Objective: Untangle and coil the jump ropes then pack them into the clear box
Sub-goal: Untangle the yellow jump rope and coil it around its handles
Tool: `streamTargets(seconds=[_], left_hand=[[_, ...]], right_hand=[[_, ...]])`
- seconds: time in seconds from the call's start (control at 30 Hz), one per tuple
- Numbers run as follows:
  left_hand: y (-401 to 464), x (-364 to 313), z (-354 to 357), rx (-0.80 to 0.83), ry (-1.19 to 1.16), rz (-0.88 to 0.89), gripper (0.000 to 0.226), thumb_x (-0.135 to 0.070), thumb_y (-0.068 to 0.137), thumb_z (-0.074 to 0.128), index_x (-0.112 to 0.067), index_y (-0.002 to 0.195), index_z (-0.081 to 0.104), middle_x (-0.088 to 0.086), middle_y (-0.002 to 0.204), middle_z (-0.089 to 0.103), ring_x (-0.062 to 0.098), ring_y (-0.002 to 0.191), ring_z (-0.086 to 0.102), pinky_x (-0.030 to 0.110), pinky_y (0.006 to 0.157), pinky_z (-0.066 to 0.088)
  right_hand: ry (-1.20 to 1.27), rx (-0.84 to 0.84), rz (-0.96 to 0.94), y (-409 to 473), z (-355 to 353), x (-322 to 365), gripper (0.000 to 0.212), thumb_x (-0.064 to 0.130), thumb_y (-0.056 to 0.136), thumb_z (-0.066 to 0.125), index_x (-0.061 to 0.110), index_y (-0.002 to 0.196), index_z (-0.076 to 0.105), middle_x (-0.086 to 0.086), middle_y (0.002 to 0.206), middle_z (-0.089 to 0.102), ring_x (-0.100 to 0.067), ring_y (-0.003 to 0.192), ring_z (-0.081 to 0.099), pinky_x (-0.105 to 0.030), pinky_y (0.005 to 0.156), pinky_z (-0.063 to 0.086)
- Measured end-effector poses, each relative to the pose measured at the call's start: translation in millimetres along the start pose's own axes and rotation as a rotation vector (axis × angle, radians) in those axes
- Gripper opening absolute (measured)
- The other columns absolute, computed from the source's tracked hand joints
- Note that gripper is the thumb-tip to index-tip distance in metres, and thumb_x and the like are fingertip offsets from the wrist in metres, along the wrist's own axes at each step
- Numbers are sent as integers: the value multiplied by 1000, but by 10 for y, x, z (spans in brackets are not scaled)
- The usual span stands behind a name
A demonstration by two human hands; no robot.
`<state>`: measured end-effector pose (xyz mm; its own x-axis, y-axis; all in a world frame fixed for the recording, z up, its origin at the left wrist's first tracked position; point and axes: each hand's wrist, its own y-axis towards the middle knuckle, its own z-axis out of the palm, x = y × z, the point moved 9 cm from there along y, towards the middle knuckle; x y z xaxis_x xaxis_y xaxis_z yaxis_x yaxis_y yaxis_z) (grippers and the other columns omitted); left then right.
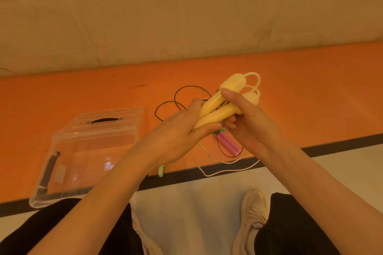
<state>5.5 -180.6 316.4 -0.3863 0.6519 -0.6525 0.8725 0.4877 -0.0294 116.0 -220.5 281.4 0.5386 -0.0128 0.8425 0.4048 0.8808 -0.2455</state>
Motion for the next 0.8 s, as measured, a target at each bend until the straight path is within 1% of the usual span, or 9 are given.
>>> streamTargets(seconds=[0.03,0.1,0.17,0.27,0.37,0.5,0.63,0.73,0.8], left_hand=[[10,25,-7,18,-78,-11,28,-50,93,50,-30,110,42,-8,75,53,0,61,50,19,53,38],[30,78,-32,38,-210,-36,27,-46,93,54,-32,115,47,2,83,62,12,69,59,31,59,47],[37,98,-54,28,-238,-32,28,-47,92,54,-33,117,49,6,89,64,22,74,62,36,62,49],[25,115,-54,-26,-175,-9,31,-52,91,51,-38,119,49,3,81,63,15,64,59,34,58,45],[20,167,-49,-88,-139,-35,33,-56,90,48,-34,116,50,0,72,57,9,56,48,31,54,38],[52,167,-99,-124,-42,-41,51,-67,83,38,-23,105,52,-1,69,54,11,58,48,35,54,37],[72,165,-87,-125,0,-36,42,-64,87,38,-29,106,52,-6,66,51,7,59,47,26,52,33],[79,170,-96,-133,-11,-36,42,-63,87,39,-26,102,52,-5,64,50,8,58,47,26,51,33],[75,185,-145,-155,-67,-44,43,-63,86,39,-24,97,53,-5,63,48,10,55,46,25,49,32]], right_hand=[[-2,-8,-1,11,-3,8,38,26,71,74,7,100,57,-2,61,44,-7,44,34,-19,40,31],[-14,-26,-9,27,-10,25,39,27,69,74,8,99,56,1,56,44,-8,45,34,-19,41,29],[-29,-45,-25,44,-26,44,38,28,70,74,7,97,57,4,50,44,-8,45,34,-21,43,27],[-42,-57,-43,60,-31,49,30,27,72,75,9,89,58,4,49,44,-11,47,33,-25,48,26],[-19,-62,-46,81,-32,48,30,27,71,75,9,89,58,3,52,45,-9,46,34,-22,44,27],[28,-62,-26,90,-51,42,34,28,72,75,10,96,58,5,60,51,-7,47,36,-18,43,30],[14,-53,20,93,-75,-2,36,31,72,73,11,98,57,4,61,51,-6,47,37,-17,42,31],[13,52,44,94,-39,-23,51,41,64,79,11,100,59,2,69,53,-7,53,44,-19,49,38],[-47,201,85,58,34,-88,58,42,56,89,15,100,63,2,82,60,-9,68,55,-22,61,44]])
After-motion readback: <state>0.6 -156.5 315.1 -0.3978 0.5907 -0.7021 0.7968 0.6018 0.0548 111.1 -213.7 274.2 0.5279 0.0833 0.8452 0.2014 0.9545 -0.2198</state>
